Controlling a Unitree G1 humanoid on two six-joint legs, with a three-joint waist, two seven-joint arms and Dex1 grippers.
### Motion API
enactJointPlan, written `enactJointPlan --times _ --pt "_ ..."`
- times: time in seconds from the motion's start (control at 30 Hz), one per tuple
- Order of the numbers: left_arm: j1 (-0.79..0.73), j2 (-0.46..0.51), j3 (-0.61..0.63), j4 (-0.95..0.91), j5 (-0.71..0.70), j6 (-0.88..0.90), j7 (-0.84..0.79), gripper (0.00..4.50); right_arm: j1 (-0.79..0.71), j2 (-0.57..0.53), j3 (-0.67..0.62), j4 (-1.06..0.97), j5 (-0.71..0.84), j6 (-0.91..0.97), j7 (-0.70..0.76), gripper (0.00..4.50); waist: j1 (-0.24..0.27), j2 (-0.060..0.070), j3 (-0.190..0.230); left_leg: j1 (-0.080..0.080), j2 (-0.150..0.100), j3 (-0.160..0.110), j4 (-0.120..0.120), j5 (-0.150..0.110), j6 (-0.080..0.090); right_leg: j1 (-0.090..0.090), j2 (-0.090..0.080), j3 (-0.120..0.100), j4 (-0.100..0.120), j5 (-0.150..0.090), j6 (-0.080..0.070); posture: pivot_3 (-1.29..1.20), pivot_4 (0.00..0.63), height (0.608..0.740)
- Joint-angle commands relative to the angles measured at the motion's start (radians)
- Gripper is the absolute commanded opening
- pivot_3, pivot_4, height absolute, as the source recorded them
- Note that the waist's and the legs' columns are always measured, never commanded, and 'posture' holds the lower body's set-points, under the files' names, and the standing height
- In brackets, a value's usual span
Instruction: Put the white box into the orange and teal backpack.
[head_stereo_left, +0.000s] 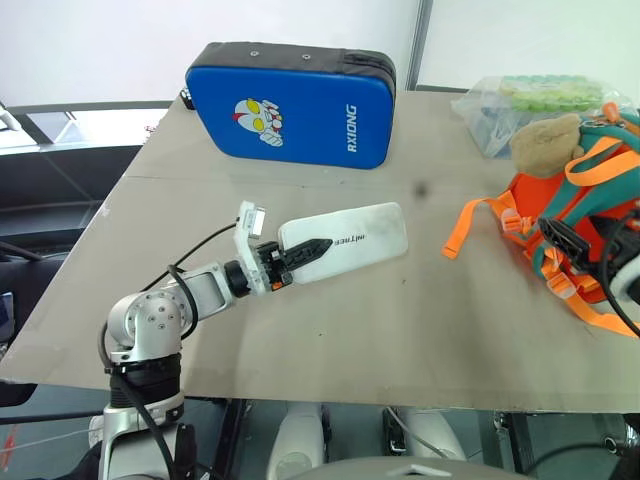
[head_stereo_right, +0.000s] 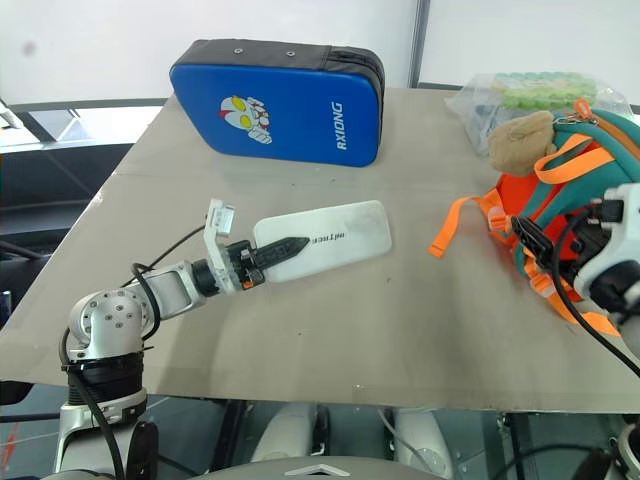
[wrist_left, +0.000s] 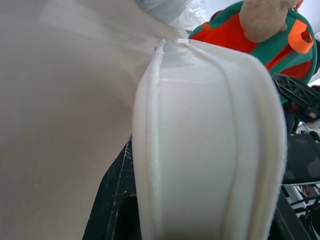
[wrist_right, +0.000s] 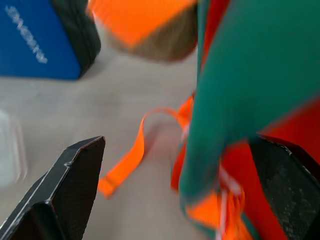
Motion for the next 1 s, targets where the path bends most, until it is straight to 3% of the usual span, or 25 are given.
enactJointPlan --times 0.03,0.07,0.2,0.33,0.37,0.53,0.73,1.0 --pt "-0.008 0.002 0.021 -0.103 -0.055 -0.022 -0.003 1.03 -0.084 0.022 0.099 0.100 -0.115 -0.148 -0.062 4.50 0.000 0.000 0.000 -0.003 0.000 0.000 0.000 0.000 0.000 -0.003 0.000 0.000 0.000 0.000 0.000 0.00 0.150 0.740" --pt "-0.004 -0.002 0.025 -0.119 -0.061 -0.024 0.010 1.03 -0.103 0.020 0.138 0.140 -0.164 -0.210 -0.065 4.50 0.001 0.000 0.000 -0.006 0.000 0.000 0.001 0.000 0.000 -0.005 0.000 0.000 0.000 0.000 0.000 0.00 0.150 0.740" --pt "0.015 -0.030 0.051 -0.175 -0.107 -0.034 0.080 1.03 -0.155 0.012 0.246 0.246 -0.280 -0.456 0.007 2.88 0.004 0.001 0.001 -0.008 0.000 0.001 0.001 0.000 0.000 -0.007 -0.001 0.000 0.000 -0.001 0.002 0.00 0.150 0.740" --pt "0.062 -0.046 0.066 -0.205 -0.119 -0.059 0.123 1.03 -0.185 -0.006 0.308 0.326 -0.334 -0.592 0.084 1.05 -0.001 0.002 0.001 -0.007 0.000 0.001 0.001 0.000 0.000 -0.007 -0.001 0.002 0.000 -0.001 0.002 0.00 0.150 0.740" --pt "0.071 -0.054 0.073 -0.209 -0.122 -0.070 0.135 1.03 -0.203 -0.011 0.323 0.347 -0.334 -0.615 0.114 0.20 -0.001 0.002 0.001 -0.007 0.000 0.001 0.001 0.000 -0.001 -0.007 -0.001 0.002 0.001 -0.001 0.002 0.00 0.150 0.740" --pt "0.079 -0.089 0.109 -0.183 -0.088 -0.165 0.188 1.03 -0.319 -0.043 0.419 0.472 -0.320 -0.741 0.341 0.02 -0.002 0.006 0.006 -0.006 0.000 0.002 0.002 0.000 0.000 -0.007 0.000 0.003 0.003 -0.001 0.002 0.00 0.150 0.740" --pt "0.008 -0.093 0.179 -0.085 0.009 -0.334 0.254 1.03 -0.575 -0.038 0.509 0.640 -0.258 -0.822 0.637 0.02 -0.005 0.010 0.008 -0.005 0.000 0.002 0.003 0.000 0.000 -0.008 0.001 0.004 0.004 -0.001 0.002 0.00 0.150 0.740" --pt "0.018 -0.070 0.248 -0.132 -0.009 -0.403 0.296 1.03 -0.658 -0.056 0.561 0.560 -0.110 -0.712 0.871 0.02 0.007 0.010 0.009 -0.016 0.003 0.001 0.002 0.003 -0.005 -0.013 -0.002 0.000 0.001 -0.001 0.003 0.00 0.150 0.740"
